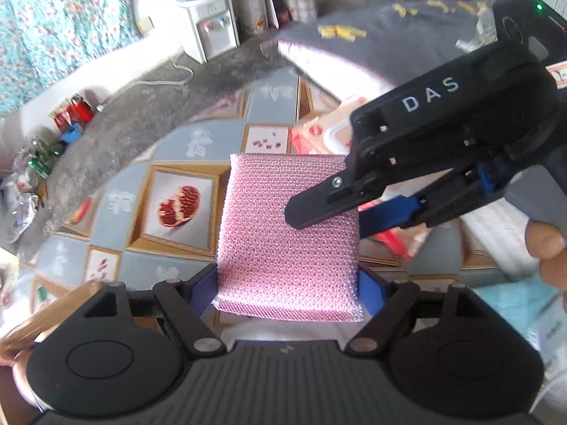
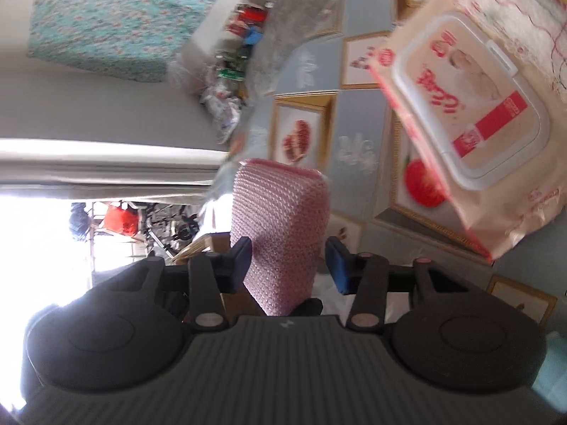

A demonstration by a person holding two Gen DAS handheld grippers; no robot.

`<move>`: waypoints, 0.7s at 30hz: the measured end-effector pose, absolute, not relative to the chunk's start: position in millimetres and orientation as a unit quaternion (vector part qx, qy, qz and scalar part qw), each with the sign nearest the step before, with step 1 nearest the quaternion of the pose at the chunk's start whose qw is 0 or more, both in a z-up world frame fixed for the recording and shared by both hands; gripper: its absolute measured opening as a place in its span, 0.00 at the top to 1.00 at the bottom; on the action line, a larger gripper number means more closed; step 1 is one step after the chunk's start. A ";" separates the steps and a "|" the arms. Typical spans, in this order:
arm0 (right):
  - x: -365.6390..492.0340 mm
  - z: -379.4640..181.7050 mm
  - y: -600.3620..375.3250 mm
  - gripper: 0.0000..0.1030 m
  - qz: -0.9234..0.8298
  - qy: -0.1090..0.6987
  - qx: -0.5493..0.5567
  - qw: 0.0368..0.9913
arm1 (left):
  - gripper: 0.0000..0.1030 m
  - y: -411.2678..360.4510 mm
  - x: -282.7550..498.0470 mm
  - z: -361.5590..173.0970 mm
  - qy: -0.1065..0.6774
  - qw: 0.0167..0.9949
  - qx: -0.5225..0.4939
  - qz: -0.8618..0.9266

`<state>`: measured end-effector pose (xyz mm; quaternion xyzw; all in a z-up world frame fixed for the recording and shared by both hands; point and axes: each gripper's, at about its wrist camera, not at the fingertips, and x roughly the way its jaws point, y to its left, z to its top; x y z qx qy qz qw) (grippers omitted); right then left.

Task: Organize soft objects
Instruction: 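Close the right gripper on the pink knitted pad and lift it, then carry the pink pad into the cardboard box and open the right gripper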

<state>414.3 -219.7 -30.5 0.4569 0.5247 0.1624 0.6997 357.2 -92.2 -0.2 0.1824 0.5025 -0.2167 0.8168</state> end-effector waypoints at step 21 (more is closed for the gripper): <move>343.5 37.3 50.2 0.67 0.345 0.575 0.325 0.666 | 0.17 115.4 198.5 55.0 0.476 0.876 0.080 0.009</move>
